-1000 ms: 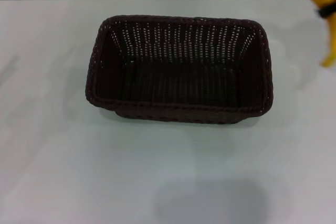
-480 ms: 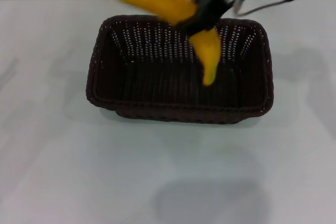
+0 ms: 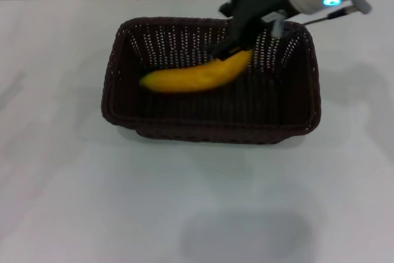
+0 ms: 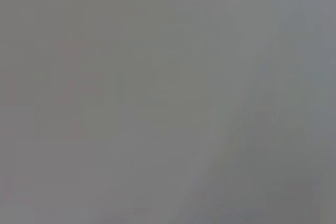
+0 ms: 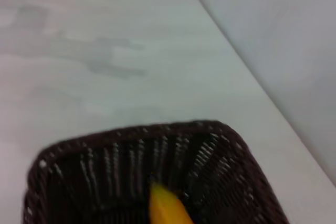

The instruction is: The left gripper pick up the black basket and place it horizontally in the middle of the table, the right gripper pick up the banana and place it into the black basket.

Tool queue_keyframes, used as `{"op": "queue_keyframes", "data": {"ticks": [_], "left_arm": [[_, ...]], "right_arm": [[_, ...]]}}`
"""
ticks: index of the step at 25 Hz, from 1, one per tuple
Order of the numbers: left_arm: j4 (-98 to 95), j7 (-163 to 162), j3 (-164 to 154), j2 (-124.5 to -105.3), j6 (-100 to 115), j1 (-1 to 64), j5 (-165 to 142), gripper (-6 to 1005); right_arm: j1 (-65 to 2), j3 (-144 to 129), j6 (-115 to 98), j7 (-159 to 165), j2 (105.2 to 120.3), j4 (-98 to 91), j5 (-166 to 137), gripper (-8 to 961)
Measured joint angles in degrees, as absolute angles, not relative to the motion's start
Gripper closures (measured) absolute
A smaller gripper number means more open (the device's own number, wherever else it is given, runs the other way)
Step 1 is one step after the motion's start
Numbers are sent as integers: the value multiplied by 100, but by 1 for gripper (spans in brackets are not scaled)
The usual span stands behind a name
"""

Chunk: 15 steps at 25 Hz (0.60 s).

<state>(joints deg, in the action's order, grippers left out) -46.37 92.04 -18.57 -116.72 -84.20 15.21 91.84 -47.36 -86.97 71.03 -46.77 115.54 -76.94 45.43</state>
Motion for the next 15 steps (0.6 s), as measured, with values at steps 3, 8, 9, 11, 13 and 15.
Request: {"op": "queue_keyframes", "data": {"ticks": [3, 8, 9, 11, 13, 15], "left_arm": [[-4602, 9203, -1855, -11711, -8420, 1460, 9300, 119], [-4487, 9228, -1854, -11745, -8415, 1301, 9388, 119], [-4448, 9270, -1855, -11750, -8415, 1279, 9394, 119], [-4338, 9457, -1853, -11769, -8416, 1226, 9459, 119], [-4148, 9820, -1851, -11798, -8418, 1162, 9602, 119], [-3847, 10348, -1845, -11816, -8422, 1079, 9895, 119]], "right_arm": [[-4348, -8428, 7053, -5023, 11552, -7877, 4539, 150], [-3433, -7344, 6765, -5871, 11541, -8108, 4846, 114], [-3288, -7095, 6712, -6069, 11540, -8078, 5001, 107], [-2951, -6588, 6533, -6601, 11540, -7916, 5499, 93], [-2636, -6178, 6260, -7194, 11536, -7612, 6095, 79], [-2379, -5935, 5965, -7772, 11531, -7224, 6766, 79]]}}
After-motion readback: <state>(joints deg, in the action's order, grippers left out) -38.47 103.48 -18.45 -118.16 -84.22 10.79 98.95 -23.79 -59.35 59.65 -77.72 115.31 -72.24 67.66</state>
